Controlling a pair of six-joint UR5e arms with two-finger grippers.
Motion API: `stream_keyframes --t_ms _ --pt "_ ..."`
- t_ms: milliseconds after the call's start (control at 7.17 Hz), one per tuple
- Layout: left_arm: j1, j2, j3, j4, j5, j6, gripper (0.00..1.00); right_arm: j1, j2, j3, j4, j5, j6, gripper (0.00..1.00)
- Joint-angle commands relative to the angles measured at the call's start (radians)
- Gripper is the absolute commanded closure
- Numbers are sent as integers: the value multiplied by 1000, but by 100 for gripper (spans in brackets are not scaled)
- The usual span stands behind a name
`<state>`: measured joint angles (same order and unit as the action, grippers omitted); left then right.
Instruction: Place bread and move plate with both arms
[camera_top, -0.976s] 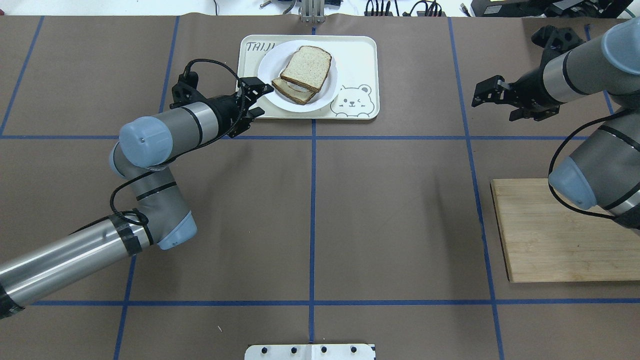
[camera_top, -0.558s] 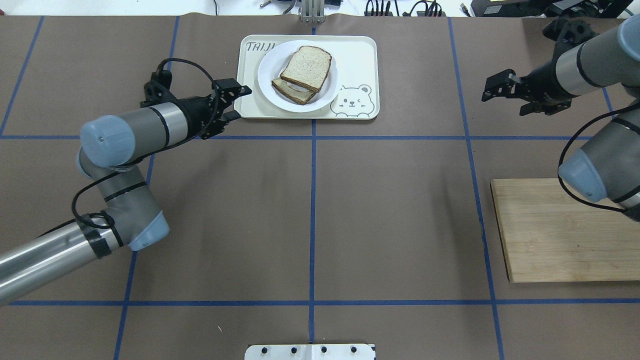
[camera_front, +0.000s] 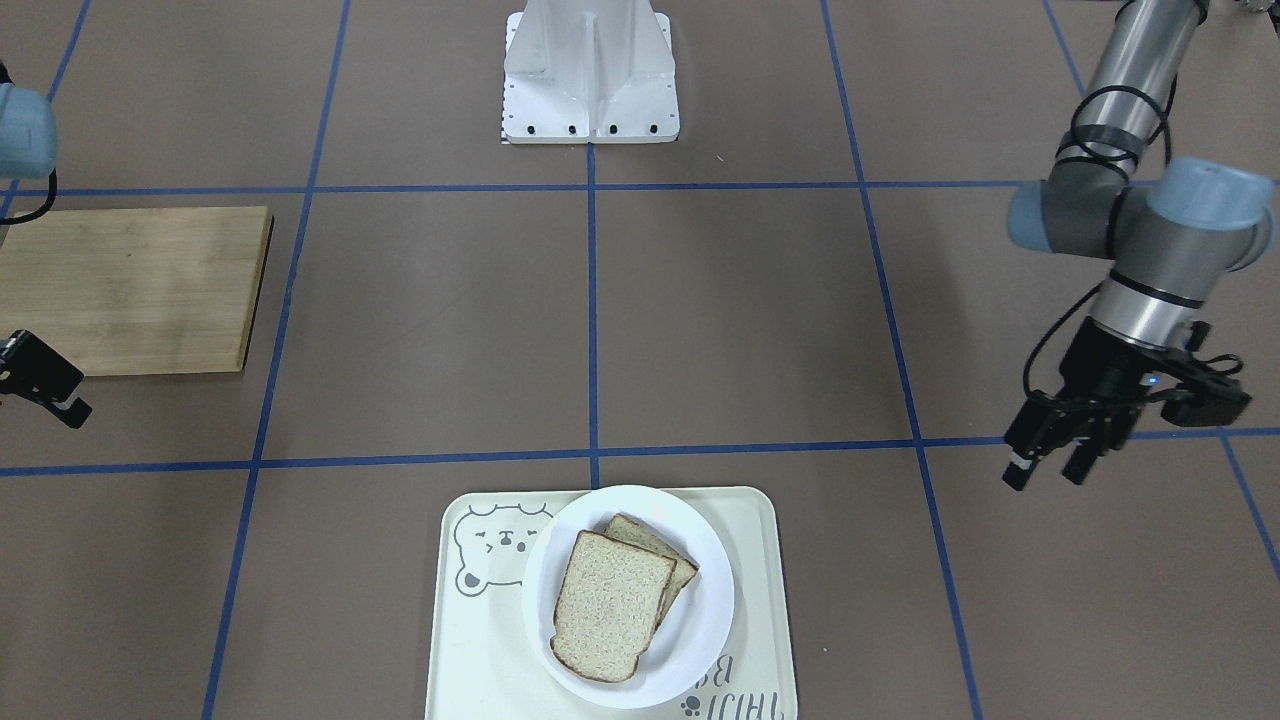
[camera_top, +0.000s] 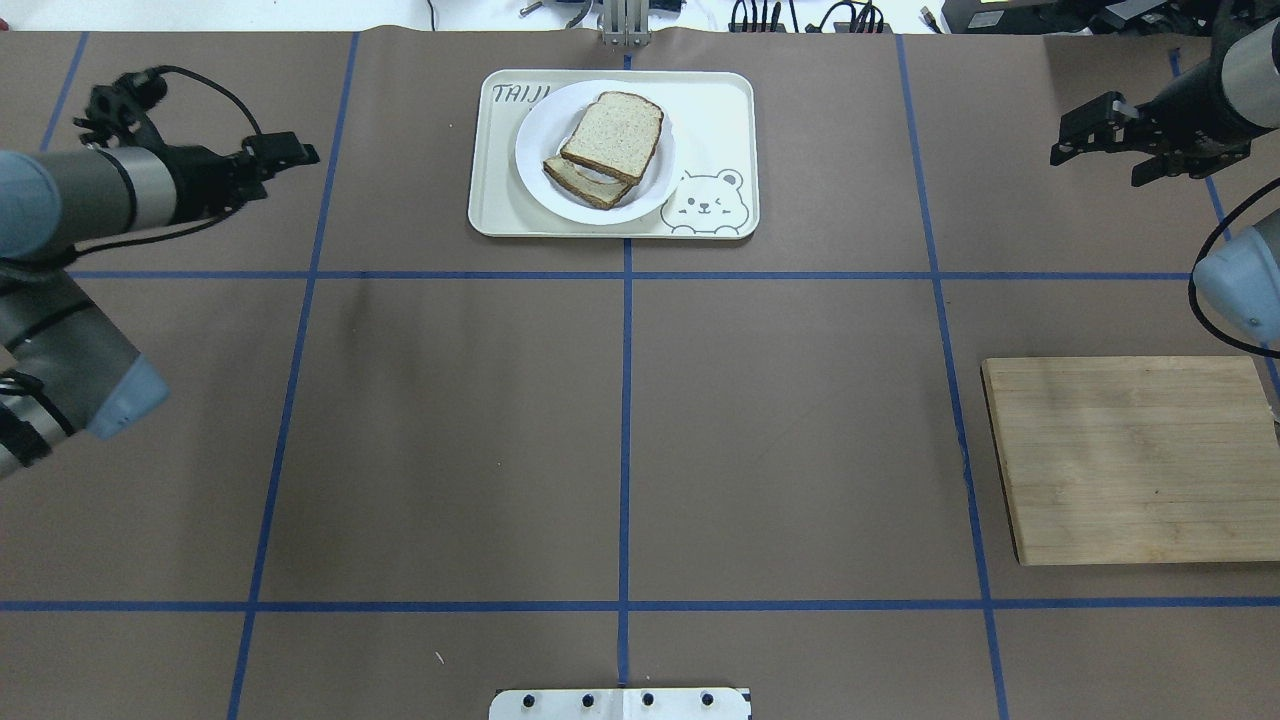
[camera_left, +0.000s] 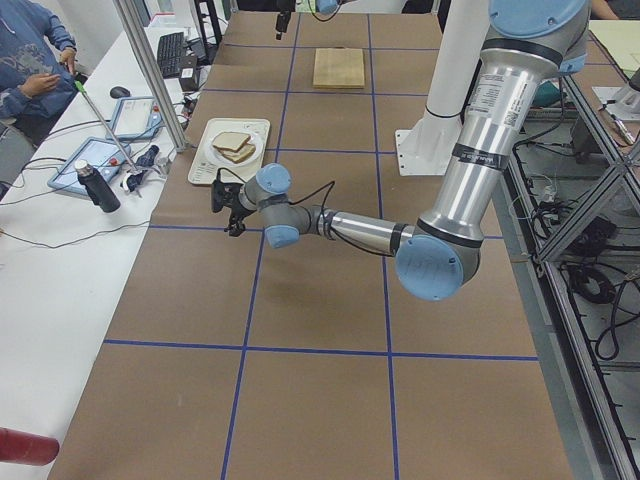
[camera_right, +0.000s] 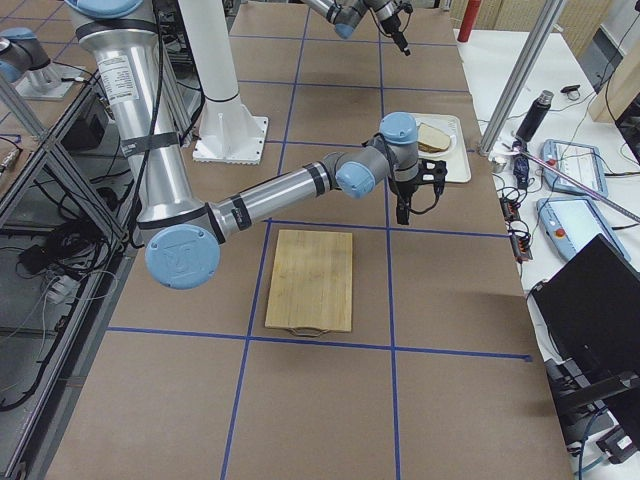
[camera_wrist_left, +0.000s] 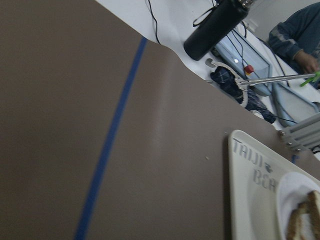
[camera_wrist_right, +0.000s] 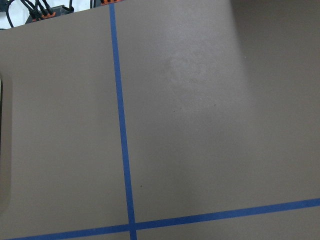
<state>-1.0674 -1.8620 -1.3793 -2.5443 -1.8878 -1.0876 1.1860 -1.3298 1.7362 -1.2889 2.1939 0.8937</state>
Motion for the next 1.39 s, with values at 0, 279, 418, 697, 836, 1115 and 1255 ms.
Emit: stream_keyframes --t_ms 0,279,418,697,836,1115,1255 --pt "-174 58 -67 257 -124 570 2 7 -8 -1 -16 4 -69 0" --pt "-259 98 -244 631 -248 814 2 23 -26 12 -102 6 -248 0" --pt "-262 101 -288 748 -313 818 2 38 -40 11 -145 15 -386 0" --pt "-275 189 -323 754 -431 830 2 98 -43 9 -280 85 -606 0" --pt "-273 246 -352 754 -426 877 2 99 -43 8 -289 86 -625 0" --pt "-273 299 -365 753 -422 959 2 99 -46 28 -293 63 -619 0" --pt "-273 320 -371 753 -422 959 2 99 -51 26 -294 64 -619 0"
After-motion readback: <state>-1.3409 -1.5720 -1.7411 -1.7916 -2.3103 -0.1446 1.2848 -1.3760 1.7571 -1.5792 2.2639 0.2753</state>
